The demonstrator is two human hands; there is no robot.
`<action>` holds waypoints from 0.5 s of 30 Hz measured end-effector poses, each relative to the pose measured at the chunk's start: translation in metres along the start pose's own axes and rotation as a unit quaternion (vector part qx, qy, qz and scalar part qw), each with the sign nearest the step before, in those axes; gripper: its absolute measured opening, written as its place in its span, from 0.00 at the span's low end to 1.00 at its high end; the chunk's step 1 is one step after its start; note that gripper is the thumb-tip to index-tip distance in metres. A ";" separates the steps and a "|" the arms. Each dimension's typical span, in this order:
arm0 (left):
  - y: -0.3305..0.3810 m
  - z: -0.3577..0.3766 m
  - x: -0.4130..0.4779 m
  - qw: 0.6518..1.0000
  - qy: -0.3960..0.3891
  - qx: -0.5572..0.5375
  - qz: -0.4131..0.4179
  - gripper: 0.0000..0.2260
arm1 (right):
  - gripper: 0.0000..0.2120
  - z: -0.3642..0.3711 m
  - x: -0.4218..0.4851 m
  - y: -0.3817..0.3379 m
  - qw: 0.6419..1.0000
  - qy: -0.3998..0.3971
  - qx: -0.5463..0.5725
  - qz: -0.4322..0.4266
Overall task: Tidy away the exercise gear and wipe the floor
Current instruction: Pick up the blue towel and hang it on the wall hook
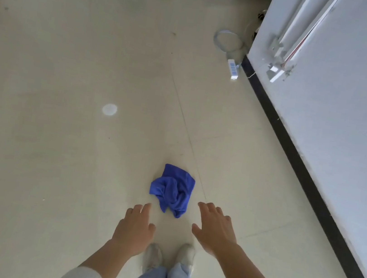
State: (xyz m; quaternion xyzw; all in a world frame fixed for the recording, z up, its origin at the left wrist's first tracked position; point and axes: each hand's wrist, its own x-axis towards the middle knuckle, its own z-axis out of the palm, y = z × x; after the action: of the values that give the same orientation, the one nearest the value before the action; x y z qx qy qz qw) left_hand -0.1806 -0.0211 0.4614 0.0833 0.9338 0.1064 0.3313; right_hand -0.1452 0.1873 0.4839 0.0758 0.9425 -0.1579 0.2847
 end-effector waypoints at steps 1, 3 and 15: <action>-0.007 0.011 0.021 1.000 -0.007 0.000 -0.001 0.25 | 0.25 0.012 0.022 0.002 1.000 -0.010 -0.002 0.002; -0.022 0.039 0.065 1.000 -0.022 0.000 -0.009 0.25 | 0.24 0.043 0.065 0.009 1.000 -0.028 0.005 0.013; -0.113 0.260 0.328 0.999 -0.010 -0.020 -0.043 0.29 | 0.20 0.286 0.310 0.083 0.999 -0.048 -0.023 0.006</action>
State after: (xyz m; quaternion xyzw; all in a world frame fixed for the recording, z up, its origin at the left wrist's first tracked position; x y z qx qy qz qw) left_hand -0.2755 -0.0182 0.0385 0.0375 0.9309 0.1096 0.3465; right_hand -0.2356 0.1837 0.0631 0.0673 0.9306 -0.1378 0.3325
